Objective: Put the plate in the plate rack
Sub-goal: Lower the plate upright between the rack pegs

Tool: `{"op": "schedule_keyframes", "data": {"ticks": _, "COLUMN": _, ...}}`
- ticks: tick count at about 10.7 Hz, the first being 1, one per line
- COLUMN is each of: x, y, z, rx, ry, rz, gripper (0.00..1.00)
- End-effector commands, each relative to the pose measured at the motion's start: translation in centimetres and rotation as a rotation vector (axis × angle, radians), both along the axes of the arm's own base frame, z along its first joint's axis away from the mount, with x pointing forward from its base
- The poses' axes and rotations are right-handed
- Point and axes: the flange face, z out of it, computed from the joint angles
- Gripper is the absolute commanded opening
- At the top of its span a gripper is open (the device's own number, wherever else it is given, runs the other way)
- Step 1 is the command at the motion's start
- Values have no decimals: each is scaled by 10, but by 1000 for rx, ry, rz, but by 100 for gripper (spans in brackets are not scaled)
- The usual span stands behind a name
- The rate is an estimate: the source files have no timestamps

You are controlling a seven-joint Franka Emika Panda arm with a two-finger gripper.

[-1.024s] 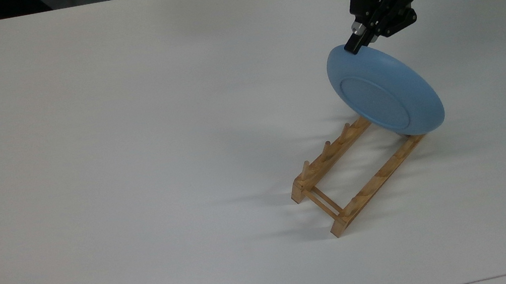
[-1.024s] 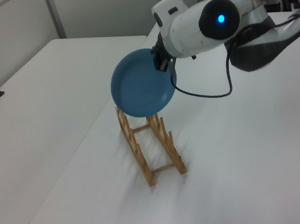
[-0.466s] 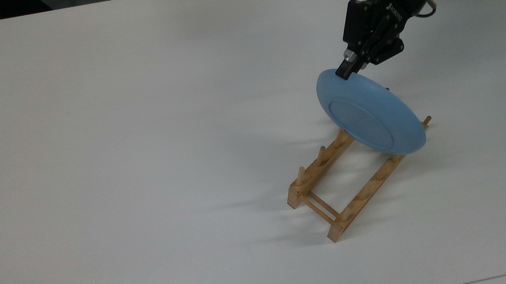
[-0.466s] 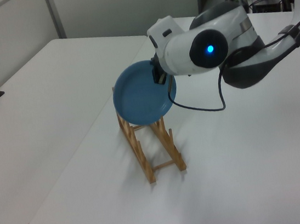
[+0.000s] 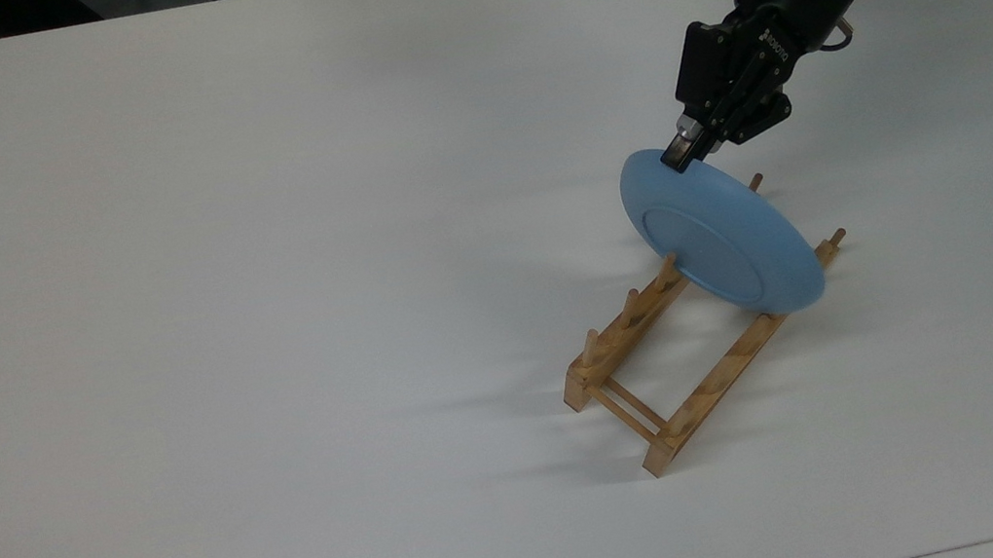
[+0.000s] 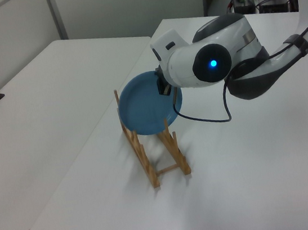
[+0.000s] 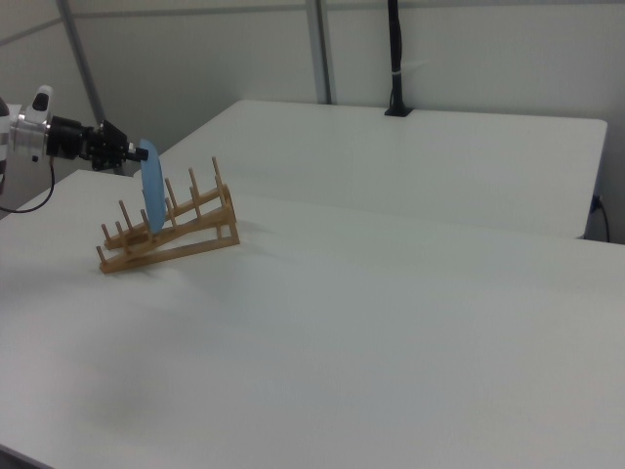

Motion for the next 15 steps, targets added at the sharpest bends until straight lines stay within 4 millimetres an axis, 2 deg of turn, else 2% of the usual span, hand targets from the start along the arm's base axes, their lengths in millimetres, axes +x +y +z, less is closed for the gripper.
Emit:
{"op": "schedule_keyframes", "data": {"ticks": 1, "x": 3, "y": 11, "z": -9, "rx": 31, "ry": -26, "rz": 26, "gripper": 21}}
{"op": "schedule_keyframes", "data": {"ticks": 2, "x": 4, "y": 13, "z": -11, "rx": 51, "ry": -39, "rz": 29, "gripper": 24}}
{"op": "schedule_keyframes", "data": {"ticks": 6, "x": 6, "y": 16, "z": -26, "rx": 53, "ry": -27, "rz": 47, "gripper": 25}}
{"op": "schedule_keyframes", "data": {"ticks": 13, "x": 6, "y": 29, "z": -22, "rx": 177, "ry": -105, "rz": 52, "gripper": 27}}
{"op": "schedule_keyframes", "data": {"ticks": 15, "x": 4, "y": 38, "z": -14, "rx": 302, "ry": -152, "rz": 47, "gripper": 40}}
